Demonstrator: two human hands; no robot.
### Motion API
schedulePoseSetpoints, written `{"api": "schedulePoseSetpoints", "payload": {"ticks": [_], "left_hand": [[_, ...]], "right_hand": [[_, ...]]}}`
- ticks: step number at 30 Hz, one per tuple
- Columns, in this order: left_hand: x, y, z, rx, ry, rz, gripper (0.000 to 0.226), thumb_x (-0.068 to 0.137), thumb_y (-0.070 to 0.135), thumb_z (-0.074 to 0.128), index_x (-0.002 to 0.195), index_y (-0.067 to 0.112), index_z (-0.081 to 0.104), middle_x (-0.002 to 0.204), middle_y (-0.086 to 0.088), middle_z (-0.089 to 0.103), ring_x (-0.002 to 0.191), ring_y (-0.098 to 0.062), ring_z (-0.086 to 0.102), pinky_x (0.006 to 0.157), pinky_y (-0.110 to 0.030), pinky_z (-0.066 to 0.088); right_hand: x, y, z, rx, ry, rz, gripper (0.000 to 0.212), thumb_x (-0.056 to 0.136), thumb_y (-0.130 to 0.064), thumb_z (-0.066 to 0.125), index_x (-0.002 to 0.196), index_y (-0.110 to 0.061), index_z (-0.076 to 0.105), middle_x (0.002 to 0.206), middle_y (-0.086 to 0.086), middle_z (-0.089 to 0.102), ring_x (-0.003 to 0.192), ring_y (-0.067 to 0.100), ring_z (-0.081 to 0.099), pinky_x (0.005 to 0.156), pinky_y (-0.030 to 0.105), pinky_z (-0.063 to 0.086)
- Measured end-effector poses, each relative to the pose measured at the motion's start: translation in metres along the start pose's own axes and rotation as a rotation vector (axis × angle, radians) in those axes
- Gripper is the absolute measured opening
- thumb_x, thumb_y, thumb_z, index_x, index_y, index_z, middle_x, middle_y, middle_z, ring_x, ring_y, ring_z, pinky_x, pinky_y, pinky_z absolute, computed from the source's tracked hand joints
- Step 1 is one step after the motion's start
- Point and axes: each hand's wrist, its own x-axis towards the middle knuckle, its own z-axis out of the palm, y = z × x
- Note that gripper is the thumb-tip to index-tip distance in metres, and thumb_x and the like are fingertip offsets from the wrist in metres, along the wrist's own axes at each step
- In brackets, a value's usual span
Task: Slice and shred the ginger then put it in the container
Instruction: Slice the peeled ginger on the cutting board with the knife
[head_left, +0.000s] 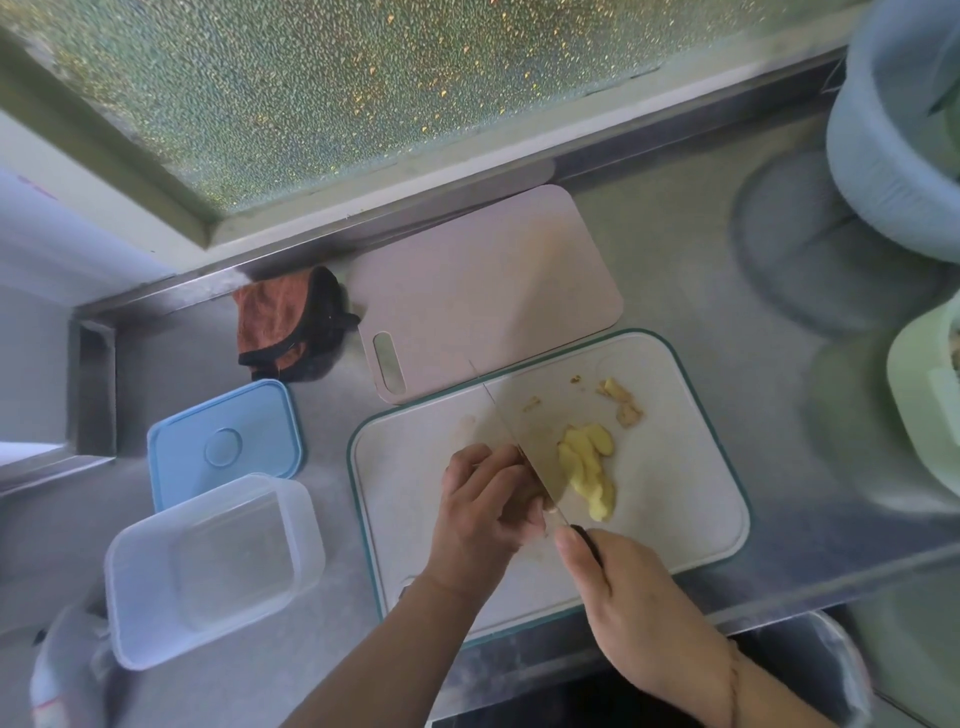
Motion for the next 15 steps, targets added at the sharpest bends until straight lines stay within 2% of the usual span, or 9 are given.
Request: {"api": "schedulePoseSetpoints", "payload": {"ticks": [2,5,6,8,9,11,13,15], "left_hand": [[0.001,0.000,0.000,0.003,-0.004,0.013,0.023,0.082,0.017,0.071,0.102,0.018,0.060,0.108,0.007,0.059,0.117,0.000,0.040,0.087,-0.033,0.047],[-0.006,-0.007,0.003,-0.007,-0.017,-0.010,0.015,0.083,0.016,0.075,0.096,0.012,0.068,0.105,-0.001,0.069,0.115,-0.004,0.044,0.085,-0.036,0.049],[-0.007,-0.007,0.003,0.002,-0.021,-0.016,0.012,0.084,0.017,0.075,0.093,0.009,0.071,0.103,-0.003,0.071,0.115,-0.004,0.045,0.085,-0.036,0.049],[-0.004,-0.005,0.002,0.006,-0.016,-0.003,0.010,0.084,0.017,0.072,0.087,0.007,0.072,0.103,-0.001,0.069,0.114,-0.003,0.043,0.086,-0.034,0.048],[-0.002,-0.003,0.001,0.003,-0.004,0.006,0.010,0.084,0.017,0.071,0.085,0.007,0.071,0.104,0.002,0.065,0.114,-0.001,0.041,0.086,-0.033,0.047],[0.000,-0.001,0.000,0.007,0.016,0.017,0.016,0.085,0.020,0.069,0.080,0.005,0.071,0.104,0.005,0.060,0.113,0.000,0.040,0.085,-0.032,0.047],[-0.001,-0.002,0.001,-0.006,0.022,0.008,0.027,0.093,0.027,0.066,0.081,0.004,0.071,0.102,0.003,0.064,0.113,-0.001,0.041,0.086,-0.032,0.047],[-0.003,-0.004,0.003,-0.016,0.012,0.001,0.026,0.094,0.028,0.065,0.085,0.004,0.072,0.098,-0.004,0.072,0.113,-0.003,0.043,0.087,-0.033,0.047]], "right_hand": [[0.000,0.001,-0.001,0.006,-0.006,0.013,0.055,0.082,-0.064,0.013,0.069,-0.025,0.049,0.063,-0.003,0.052,0.064,0.008,0.053,0.064,0.025,0.040],[-0.019,0.013,0.002,-0.005,0.058,0.111,0.060,0.074,-0.071,0.012,0.079,-0.029,0.055,0.083,-0.006,0.061,0.083,0.004,0.057,0.077,0.019,0.042],[-0.019,0.014,0.003,0.001,0.072,0.105,0.057,0.074,-0.071,0.012,0.076,-0.031,0.053,0.081,-0.008,0.061,0.082,0.002,0.056,0.077,0.017,0.043],[-0.007,0.009,0.001,0.049,0.013,0.055,0.048,0.079,-0.065,0.017,0.068,-0.029,0.048,0.064,-0.010,0.055,0.066,0.001,0.052,0.067,0.016,0.041],[0.001,0.009,0.002,0.068,-0.003,0.019,0.048,0.081,-0.063,0.018,0.064,-0.027,0.045,0.056,-0.009,0.051,0.059,0.003,0.049,0.061,0.019,0.039],[0.006,0.007,0.002,0.070,-0.003,-0.016,0.051,0.082,-0.063,0.018,0.062,-0.024,0.043,0.052,-0.005,0.049,0.054,0.006,0.047,0.058,0.022,0.037],[-0.007,0.016,0.004,0.053,0.015,0.040,0.054,0.078,-0.067,0.016,0.068,-0.025,0.048,0.061,-0.005,0.053,0.061,0.005,0.050,0.063,0.021,0.038],[-0.020,0.023,0.007,0.045,0.050,0.108,0.062,0.072,-0.073,0.013,0.078,-0.028,0.055,0.079,-0.004,0.062,0.078,0.005,0.057,0.076,0.022,0.042]]}}
